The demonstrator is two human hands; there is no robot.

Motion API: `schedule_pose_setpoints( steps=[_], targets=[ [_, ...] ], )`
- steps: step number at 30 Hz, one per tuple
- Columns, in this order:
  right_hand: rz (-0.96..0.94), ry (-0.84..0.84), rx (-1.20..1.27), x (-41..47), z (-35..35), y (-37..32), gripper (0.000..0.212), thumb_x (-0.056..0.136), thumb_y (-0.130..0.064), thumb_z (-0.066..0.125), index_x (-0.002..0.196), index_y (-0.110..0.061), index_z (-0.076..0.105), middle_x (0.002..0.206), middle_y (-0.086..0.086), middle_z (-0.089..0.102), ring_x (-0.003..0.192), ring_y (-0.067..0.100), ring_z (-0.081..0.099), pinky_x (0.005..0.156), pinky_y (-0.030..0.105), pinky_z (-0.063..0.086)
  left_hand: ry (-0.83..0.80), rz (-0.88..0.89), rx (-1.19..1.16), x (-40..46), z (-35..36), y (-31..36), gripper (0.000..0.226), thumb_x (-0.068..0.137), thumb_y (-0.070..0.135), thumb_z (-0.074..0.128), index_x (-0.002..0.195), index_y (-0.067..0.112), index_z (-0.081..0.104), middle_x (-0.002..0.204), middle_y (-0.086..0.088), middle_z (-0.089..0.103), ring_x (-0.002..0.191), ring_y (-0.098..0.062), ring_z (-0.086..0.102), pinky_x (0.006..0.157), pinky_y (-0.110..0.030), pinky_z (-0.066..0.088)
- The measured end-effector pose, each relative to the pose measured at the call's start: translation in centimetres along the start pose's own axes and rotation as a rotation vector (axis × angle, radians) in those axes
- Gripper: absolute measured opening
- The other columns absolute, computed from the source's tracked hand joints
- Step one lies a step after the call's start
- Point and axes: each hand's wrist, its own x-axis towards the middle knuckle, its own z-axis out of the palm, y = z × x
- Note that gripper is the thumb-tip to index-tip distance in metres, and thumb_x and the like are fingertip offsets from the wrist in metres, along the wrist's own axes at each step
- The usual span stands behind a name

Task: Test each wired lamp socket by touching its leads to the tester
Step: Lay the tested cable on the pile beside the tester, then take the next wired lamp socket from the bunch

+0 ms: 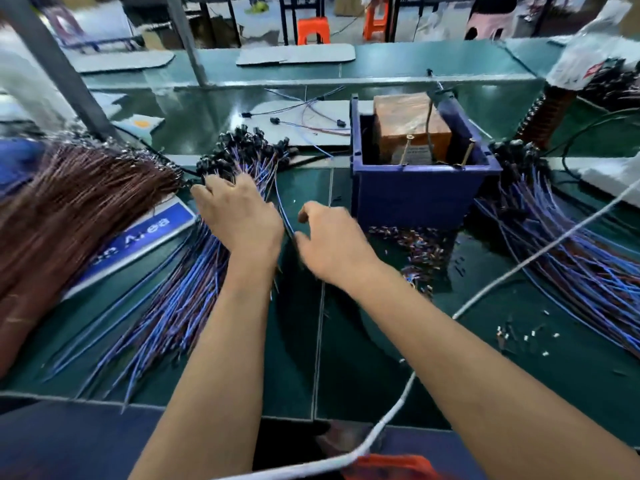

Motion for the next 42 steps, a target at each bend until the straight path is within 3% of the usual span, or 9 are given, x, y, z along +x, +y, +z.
schedule_pose_setpoints(
  steps=[7,10,14,20,25,31,37,40,42],
  targets=[
    [0.032,-0.107,-0.048,1.7,0.5,0.3,0.026,0.101,-0.031,0.062,0.122,-0.017,0.057,0.106,0.013,0.065,0.100,0.036,0.058,0.078,0.038,0.050,0.155,0.022,-0.108,0.0,-0.4,0.2,0.026,0.099,0.033,0.059,0.111,0.011,0.066,0.119,-0.011,0.061,0.117,-0.031,0.048,0.097,-0.038,0.036],
    [0.011,-0.097,0.032,1.6,0.4,0.6,0.026,0.103,-0.032,0.060,0.123,-0.015,0.057,0.098,0.010,0.065,0.092,0.032,0.057,0.075,0.036,0.044,0.271,0.021,-0.478,-0.7,-0.9,1.3,0.019,0.103,0.021,0.047,0.104,0.004,0.055,0.093,-0.010,0.064,0.088,-0.029,0.054,0.071,-0.033,0.030],
    [0.059,0.008,0.434,1.3,0.4,0.5,0.018,0.107,-0.027,0.049,0.116,-0.015,0.060,0.082,0.003,0.063,0.074,0.026,0.057,0.068,0.040,0.046,0.245,0.066,-0.902,-1.5,-1.0,2.4,0.009,0.103,0.019,0.039,0.095,0.014,0.040,0.076,0.000,0.073,0.064,-0.022,0.064,0.063,-0.037,0.039],
    [0.134,0.044,1.063,1.3,-0.4,-0.5,0.036,0.113,-0.036,0.035,0.136,-0.025,0.059,0.125,0.006,0.068,0.107,0.020,0.064,0.080,0.035,0.054,0.313,0.252,-1.074,-1.8,-0.6,2.7,0.014,0.099,0.017,0.041,0.087,0.010,0.043,0.059,0.001,0.058,0.053,-0.013,0.063,0.053,-0.029,0.043],
    [-0.028,0.188,1.263,1.7,-3.3,-2.3,0.031,0.112,-0.032,0.047,0.108,-0.014,0.072,0.095,0.005,0.074,0.083,0.005,0.069,0.077,0.020,0.057,0.411,0.448,-1.005,-2.9,-0.7,2.9,0.013,0.101,0.022,0.044,0.088,0.020,0.045,0.057,0.018,0.038,0.048,-0.003,0.034,0.049,-0.031,0.023],
    [-0.339,0.380,1.125,1.2,-6.8,-3.7,0.028,0.112,-0.012,0.045,0.092,0.000,0.061,0.089,0.027,0.072,0.083,0.031,0.073,0.084,0.038,0.061,0.326,0.512,-0.966,-4.0,-0.8,3.9,0.024,0.091,0.027,0.054,0.109,0.017,0.041,0.060,0.016,0.039,0.048,-0.021,0.040,0.051,-0.033,0.017],
    [-0.439,0.679,1.003,0.5,-10.5,-3.7,0.027,0.112,-0.008,0.041,0.088,-0.007,0.052,0.058,0.013,0.046,0.045,0.022,0.044,0.045,0.037,0.042,0.273,0.472,-1.303,-4.9,-1.4,5.0,0.031,0.101,0.034,0.040,0.096,0.006,0.052,0.083,-0.002,0.055,0.071,-0.019,0.052,0.059,-0.044,0.044],
    [-0.463,0.897,0.507,1.1,-12.3,-3.0,0.032,0.107,-0.010,0.043,0.078,-0.012,0.055,0.066,0.012,0.045,0.058,0.037,0.044,0.058,0.048,0.040,0.173,0.401,-1.388,-4.7,-1.4,5.1,0.037,0.103,0.038,0.037,0.099,0.007,0.057,0.088,-0.002,0.060,0.080,-0.016,0.054,0.069,-0.043,0.046],
    [-0.478,0.783,0.159,0.8,-12.4,-2.6,0.032,0.109,-0.018,0.042,0.092,-0.006,0.066,0.073,0.006,0.057,0.065,0.028,0.052,0.063,0.041,0.039,0.086,0.343,-1.477,-4.6,-1.7,5.2,0.037,0.102,0.043,0.036,0.108,0.017,0.062,0.094,0.000,0.064,0.086,-0.016,0.057,0.075,-0.040,0.043]
  ],
)
